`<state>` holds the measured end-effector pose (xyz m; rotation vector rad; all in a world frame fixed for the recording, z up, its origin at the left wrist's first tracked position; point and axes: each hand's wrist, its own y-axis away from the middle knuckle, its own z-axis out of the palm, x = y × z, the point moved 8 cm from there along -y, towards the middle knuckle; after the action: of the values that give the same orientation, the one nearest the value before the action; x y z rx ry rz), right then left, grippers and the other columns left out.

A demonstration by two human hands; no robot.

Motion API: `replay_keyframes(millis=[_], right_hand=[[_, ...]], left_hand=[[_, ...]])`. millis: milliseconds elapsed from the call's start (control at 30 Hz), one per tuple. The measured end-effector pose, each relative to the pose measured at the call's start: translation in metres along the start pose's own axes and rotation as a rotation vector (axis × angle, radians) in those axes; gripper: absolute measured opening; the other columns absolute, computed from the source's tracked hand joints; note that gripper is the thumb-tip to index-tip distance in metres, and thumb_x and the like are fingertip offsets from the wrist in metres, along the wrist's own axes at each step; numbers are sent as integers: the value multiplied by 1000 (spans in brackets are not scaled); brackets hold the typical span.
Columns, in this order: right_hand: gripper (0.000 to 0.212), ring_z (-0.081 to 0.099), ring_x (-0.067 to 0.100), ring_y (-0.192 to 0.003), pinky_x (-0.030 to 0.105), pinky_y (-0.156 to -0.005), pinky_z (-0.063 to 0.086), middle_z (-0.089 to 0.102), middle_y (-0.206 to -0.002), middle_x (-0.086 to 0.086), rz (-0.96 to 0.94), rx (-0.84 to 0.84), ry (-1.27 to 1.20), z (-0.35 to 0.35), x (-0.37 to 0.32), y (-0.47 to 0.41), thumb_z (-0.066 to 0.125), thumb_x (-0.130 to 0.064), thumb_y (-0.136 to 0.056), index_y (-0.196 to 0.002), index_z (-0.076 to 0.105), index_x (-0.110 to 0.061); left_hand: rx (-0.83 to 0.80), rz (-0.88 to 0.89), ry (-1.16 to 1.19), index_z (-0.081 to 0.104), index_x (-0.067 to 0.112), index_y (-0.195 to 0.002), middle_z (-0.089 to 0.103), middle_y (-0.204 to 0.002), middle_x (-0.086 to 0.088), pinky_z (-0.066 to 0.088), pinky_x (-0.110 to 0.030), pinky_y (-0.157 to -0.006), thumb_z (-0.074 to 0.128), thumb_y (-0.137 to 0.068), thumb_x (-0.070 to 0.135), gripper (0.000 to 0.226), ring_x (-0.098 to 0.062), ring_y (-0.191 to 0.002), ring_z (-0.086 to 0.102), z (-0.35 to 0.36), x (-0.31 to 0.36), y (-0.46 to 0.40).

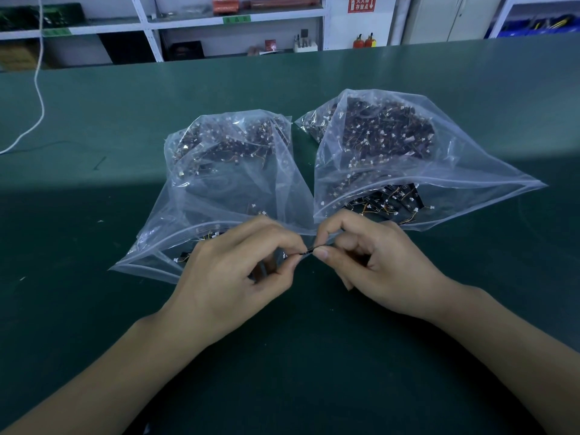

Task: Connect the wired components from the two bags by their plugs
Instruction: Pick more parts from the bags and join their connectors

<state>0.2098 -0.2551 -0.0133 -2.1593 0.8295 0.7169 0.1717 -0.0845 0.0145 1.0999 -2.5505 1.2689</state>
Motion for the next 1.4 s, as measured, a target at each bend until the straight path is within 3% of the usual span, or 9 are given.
replay_keyframes(millis=[167,267,533,667,833,967,1067,1167,1400], right_hand=[[9,52,20,-48,36,-51,44,59,-56,0,14,44,4,-13,6,-1,66,-31,-103,-100,58,-27],[12,52,27,-50,36,-53,45,60,-57,3,83,118,-15,-31,18,-2,67,-28,-101,-94,58,-26],[12,57,10,-54,15,-62,44,67,-59,-3,320,317,80,-59,59,2,73,-34,-98,-89,66,-33],[9,60,15,-60,28,-70,54,65,-62,-8,352,436,214,-72,61,7,76,-35,-96,-89,72,-38],[4,62,12,-65,42,-76,59,65,-66,-13,424,479,316,-84,66,12,75,-33,-96,-95,73,-36],[16,61,15,-65,44,-79,59,62,-63,-11,428,437,357,-79,65,12,73,-21,-96,-105,74,-34],[21,51,18,-56,42,-77,59,51,-53,-4,385,427,374,-76,60,10,70,-11,-95,-101,76,-31],[24,41,16,-51,39,-72,57,45,-49,-3,341,406,358,-71,55,8,68,-6,-94,-95,76,-29],[23,41,14,-49,27,-65,47,43,-47,-7,274,406,326,-64,45,6,66,-6,-95,-91,76,-27]], left_hand=[[-32,-22,-35,72,26,-110,65,-102,15,54,-26,-58,74,-101,27,9,-8,-74,65,1,-1,1],[25,-38,-50,74,23,-103,66,-87,14,53,-28,-57,72,-103,26,4,-8,-71,64,-4,-2,2],[79,-61,-133,69,11,-69,57,-63,8,47,-37,-57,60,-110,33,48,-15,-62,56,-13,-4,-1],[7,-86,-207,60,13,-65,51,-61,8,48,-42,-58,60,-110,36,51,-15,-66,54,-7,-10,0],[-97,-135,-287,67,21,-81,59,-77,14,48,-34,-78,64,-103,37,27,-12,-78,56,3,-19,0],[-154,-244,-368,65,29,-98,64,-96,18,44,-32,-94,68,-97,39,10,-12,-99,60,1,-30,1],[-221,-322,-486,70,29,-114,72,-111,11,47,-41,-98,68,-94,42,24,-22,-112,64,1,-39,4],[-295,-399,-573,72,26,-112,74,-103,6,52,-42,-89,61,-97,49,30,-25,-105,66,1,-48,8],[-343,-381,-556,71,29,-125,75,-111,8,48,-41,-97,54,-102,49,35,-25,-113,67,6,-49,10]])
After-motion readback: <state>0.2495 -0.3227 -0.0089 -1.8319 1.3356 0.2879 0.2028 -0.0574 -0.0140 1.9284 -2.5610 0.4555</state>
